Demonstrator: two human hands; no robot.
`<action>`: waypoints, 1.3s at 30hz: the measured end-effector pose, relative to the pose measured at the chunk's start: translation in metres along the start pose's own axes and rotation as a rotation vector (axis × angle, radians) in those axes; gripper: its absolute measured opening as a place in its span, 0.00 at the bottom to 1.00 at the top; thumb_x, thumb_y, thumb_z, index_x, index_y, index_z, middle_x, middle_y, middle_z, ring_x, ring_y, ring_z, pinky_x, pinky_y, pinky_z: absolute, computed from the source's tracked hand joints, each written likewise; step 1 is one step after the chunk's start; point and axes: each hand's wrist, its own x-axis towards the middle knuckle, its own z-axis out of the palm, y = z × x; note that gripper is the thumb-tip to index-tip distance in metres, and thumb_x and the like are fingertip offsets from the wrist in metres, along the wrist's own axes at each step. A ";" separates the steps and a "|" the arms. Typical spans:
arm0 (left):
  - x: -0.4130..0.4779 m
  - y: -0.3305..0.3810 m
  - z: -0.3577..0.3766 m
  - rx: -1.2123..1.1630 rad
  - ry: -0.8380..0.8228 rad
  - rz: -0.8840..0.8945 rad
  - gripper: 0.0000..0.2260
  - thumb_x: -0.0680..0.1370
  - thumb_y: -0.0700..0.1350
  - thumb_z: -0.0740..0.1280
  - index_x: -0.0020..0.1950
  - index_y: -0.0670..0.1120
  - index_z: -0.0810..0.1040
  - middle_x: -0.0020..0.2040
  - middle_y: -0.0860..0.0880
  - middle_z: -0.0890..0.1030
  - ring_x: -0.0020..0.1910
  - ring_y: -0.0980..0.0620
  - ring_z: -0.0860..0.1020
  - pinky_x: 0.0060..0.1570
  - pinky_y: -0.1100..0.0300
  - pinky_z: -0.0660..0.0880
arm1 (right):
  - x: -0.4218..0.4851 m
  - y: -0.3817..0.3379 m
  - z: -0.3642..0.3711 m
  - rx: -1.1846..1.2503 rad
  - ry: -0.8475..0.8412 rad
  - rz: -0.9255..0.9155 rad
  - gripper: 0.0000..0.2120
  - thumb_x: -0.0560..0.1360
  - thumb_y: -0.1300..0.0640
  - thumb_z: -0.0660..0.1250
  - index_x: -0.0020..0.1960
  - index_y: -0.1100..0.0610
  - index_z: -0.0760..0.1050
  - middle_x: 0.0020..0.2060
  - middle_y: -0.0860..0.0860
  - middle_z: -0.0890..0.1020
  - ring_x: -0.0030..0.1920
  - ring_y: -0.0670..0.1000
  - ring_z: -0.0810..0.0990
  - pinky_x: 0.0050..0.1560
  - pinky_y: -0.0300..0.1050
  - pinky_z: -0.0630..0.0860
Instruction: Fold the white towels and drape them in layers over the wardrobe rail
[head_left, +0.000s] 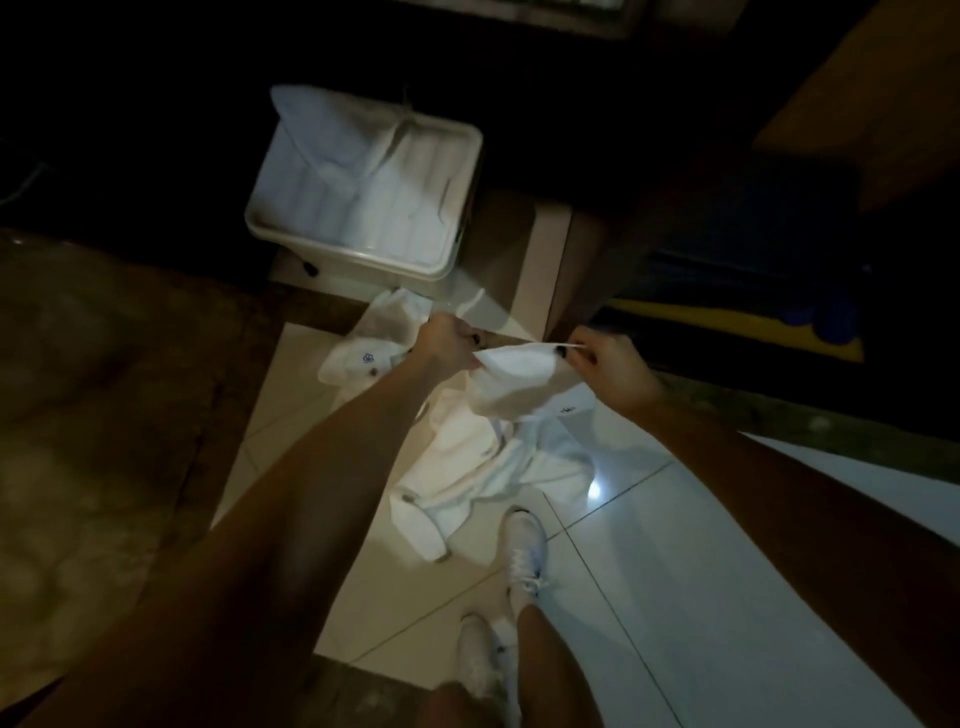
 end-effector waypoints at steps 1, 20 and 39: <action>-0.020 0.012 -0.002 0.082 -0.028 0.035 0.11 0.80 0.32 0.59 0.39 0.39 0.73 0.41 0.41 0.76 0.40 0.44 0.76 0.38 0.56 0.76 | -0.012 -0.010 -0.014 -0.023 -0.003 0.008 0.08 0.82 0.59 0.59 0.51 0.61 0.74 0.44 0.57 0.79 0.47 0.57 0.80 0.47 0.50 0.76; -0.320 0.161 -0.055 0.675 -0.031 0.889 0.11 0.74 0.41 0.69 0.33 0.48 0.72 0.36 0.55 0.70 0.35 0.60 0.70 0.35 0.73 0.64 | -0.240 -0.168 -0.146 0.253 0.389 0.058 0.07 0.81 0.60 0.61 0.47 0.61 0.76 0.42 0.53 0.77 0.42 0.51 0.77 0.44 0.45 0.73; -0.542 0.239 0.227 0.693 -0.666 1.119 0.14 0.77 0.41 0.67 0.32 0.47 0.71 0.31 0.52 0.70 0.34 0.56 0.70 0.39 0.63 0.68 | -0.510 -0.014 -0.308 0.130 0.888 0.161 0.11 0.81 0.60 0.61 0.50 0.65 0.80 0.49 0.54 0.80 0.45 0.52 0.79 0.47 0.47 0.76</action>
